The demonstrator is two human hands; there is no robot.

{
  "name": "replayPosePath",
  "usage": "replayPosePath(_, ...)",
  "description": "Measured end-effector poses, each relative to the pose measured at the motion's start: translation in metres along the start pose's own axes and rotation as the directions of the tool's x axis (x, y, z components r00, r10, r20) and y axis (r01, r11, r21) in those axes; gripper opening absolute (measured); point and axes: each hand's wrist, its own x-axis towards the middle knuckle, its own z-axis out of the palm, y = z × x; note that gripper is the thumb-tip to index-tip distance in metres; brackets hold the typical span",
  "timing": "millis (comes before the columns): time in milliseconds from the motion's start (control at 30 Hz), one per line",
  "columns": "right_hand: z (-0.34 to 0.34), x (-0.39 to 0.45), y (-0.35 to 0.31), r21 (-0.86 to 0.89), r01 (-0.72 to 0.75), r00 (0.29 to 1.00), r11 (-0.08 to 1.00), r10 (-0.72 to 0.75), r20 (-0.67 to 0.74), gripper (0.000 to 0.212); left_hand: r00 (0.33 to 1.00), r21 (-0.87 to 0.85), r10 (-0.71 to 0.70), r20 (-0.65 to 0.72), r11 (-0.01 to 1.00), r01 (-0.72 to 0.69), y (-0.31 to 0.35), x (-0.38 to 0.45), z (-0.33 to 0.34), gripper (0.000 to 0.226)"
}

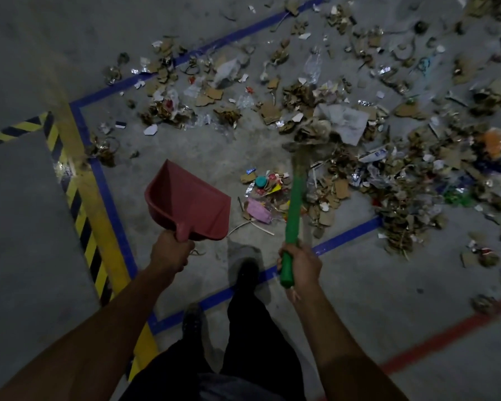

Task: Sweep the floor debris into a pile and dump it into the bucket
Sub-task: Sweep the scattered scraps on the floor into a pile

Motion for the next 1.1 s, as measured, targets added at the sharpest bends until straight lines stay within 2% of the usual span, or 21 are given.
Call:
replayPosePath(133, -0.001, 0.002, 0.008, -0.139, -0.073, 0.996, 0.988, 0.078, 0.032, 0.007, 1.000, -0.005, 0.006, 0.003, 1.000, -0.006, -0.006, -0.007, 0.000, 0.007)
replayPosePath(167, -0.002, 0.006, 0.003, -0.145, -0.091, 0.995, 0.985, 0.096, 0.028, 0.004, 1.000, -0.002, 0.008, 0.001, 1.000, -0.008, -0.009, -0.009, 0.000, 0.009)
replayPosePath(267, -0.009, 0.019, -0.015, -0.092, -0.129, 0.991, 0.987, 0.127, -0.031, 0.012, 1.000, -0.005, 0.017, -0.006, 1.000, -0.017, -0.019, -0.014, 0.000, 0.014)
replayPosePath(400, -0.019, 0.026, -0.027, -0.070, -0.064, 0.991, 0.995, 0.055, -0.119, 0.005, 1.000, -0.026, 0.029, 0.002, 0.999, -0.029, -0.038, -0.022, -0.004, 0.010)
replayPosePath(467, -0.022, 0.020, -0.022, -0.095, -0.014, 0.991, 0.995, 0.001, -0.134, 0.009, 0.999, -0.041, 0.048, 0.011, 0.998, -0.047, -0.050, -0.027, -0.009, 0.009)
replayPosePath(767, -0.048, -0.058, 0.037, -0.178, 0.163, 0.976, 0.970, -0.184, -0.112, 0.024, 0.996, -0.090, 0.082, 0.021, 0.993, -0.080, -0.113, -0.066, -0.036, 0.010)
replayPosePath(867, -0.060, -0.087, 0.061, -0.174, 0.149, 0.978, 0.973, -0.171, -0.117, 0.023, 0.994, -0.091, 0.112, 0.021, 0.990, -0.109, -0.140, -0.083, -0.046, 0.010)
replayPosePath(933, -0.068, -0.104, 0.075, -0.181, 0.134, 0.980, 0.974, -0.157, -0.118, 0.023, 0.993, -0.103, 0.116, 0.030, 0.988, -0.113, -0.157, -0.091, -0.051, 0.002)
replayPosePath(1000, -0.074, -0.123, 0.093, -0.190, 0.117, 0.983, 0.975, -0.142, -0.120, 0.023, 0.993, -0.103, 0.114, 0.036, 0.989, -0.109, -0.176, -0.098, -0.054, 0.011)
replayPosePath(1100, -0.082, -0.148, 0.127, -0.240, 0.116, 0.987, 0.964, -0.139, -0.084, 0.020, 0.992, -0.105, 0.117, 0.056, 0.988, -0.111, -0.198, -0.110, -0.060, 0.012)
